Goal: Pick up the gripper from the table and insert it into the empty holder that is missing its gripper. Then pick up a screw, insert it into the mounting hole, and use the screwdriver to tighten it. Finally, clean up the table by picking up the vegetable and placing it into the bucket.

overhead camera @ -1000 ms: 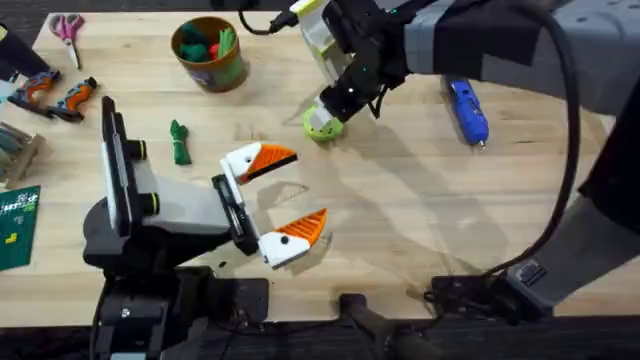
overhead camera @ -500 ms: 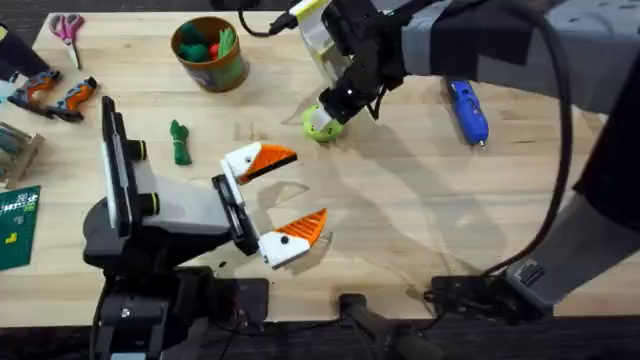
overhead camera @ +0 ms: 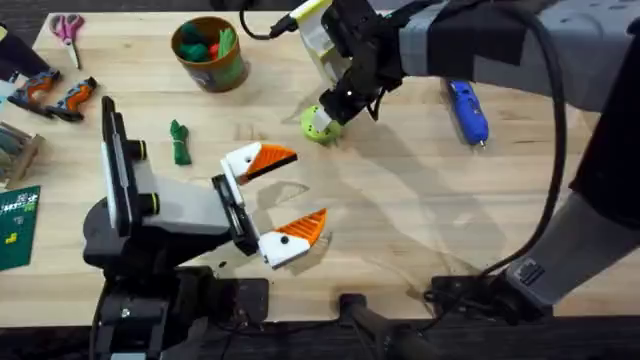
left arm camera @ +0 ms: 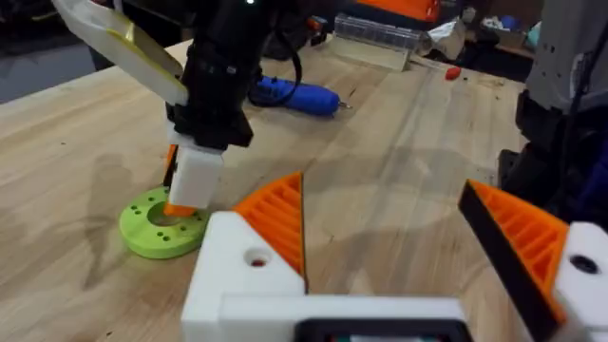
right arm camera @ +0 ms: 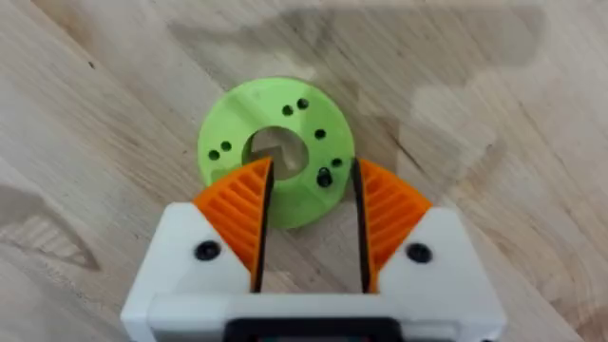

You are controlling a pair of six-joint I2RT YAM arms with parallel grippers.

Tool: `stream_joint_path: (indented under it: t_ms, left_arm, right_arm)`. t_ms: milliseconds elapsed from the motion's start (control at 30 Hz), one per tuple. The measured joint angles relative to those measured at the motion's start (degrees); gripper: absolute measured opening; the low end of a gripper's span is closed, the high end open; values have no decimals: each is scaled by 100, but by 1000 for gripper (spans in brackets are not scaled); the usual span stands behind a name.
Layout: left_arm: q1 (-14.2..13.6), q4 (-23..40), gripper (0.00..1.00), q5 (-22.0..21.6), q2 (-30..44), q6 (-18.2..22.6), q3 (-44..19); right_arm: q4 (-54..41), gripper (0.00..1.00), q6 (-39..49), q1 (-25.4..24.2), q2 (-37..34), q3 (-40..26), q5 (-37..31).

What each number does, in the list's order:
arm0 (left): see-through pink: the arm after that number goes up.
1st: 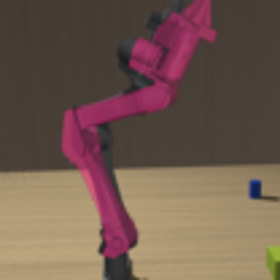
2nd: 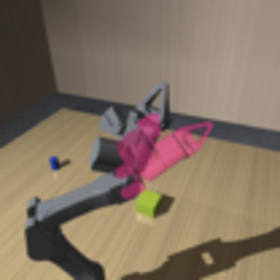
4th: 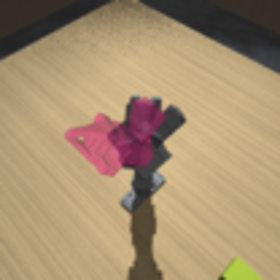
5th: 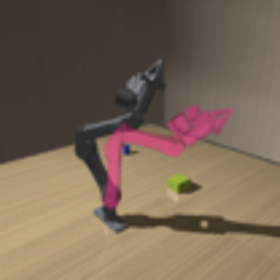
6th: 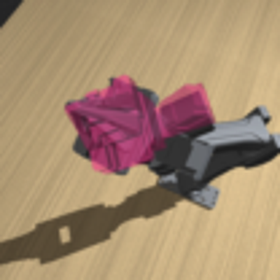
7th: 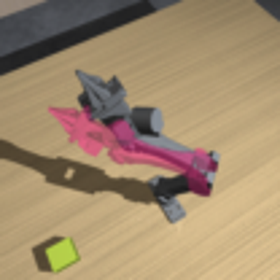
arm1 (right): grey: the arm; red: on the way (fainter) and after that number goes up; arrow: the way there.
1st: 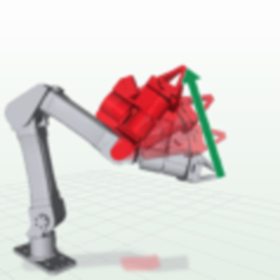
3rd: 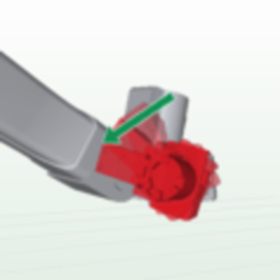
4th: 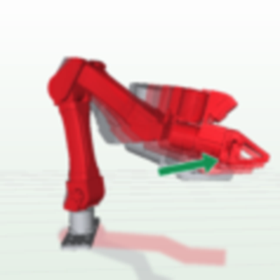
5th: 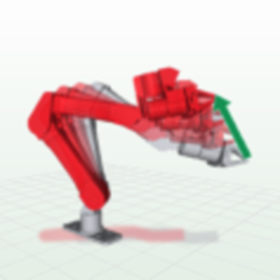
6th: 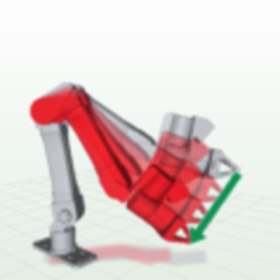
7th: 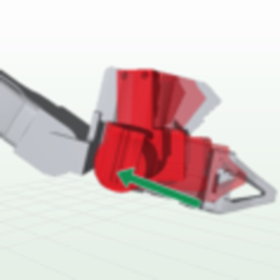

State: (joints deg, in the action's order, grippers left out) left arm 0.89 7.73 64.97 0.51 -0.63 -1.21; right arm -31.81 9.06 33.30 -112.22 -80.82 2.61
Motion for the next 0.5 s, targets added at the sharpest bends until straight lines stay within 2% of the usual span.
stream_joint_path:
  t_ms: [500]
  left_arm:
    - [0, 0, 977, 0, 0, -1, 0]
  right_arm:
    - [-11, 488, -9, 2, 1, -1, 0]
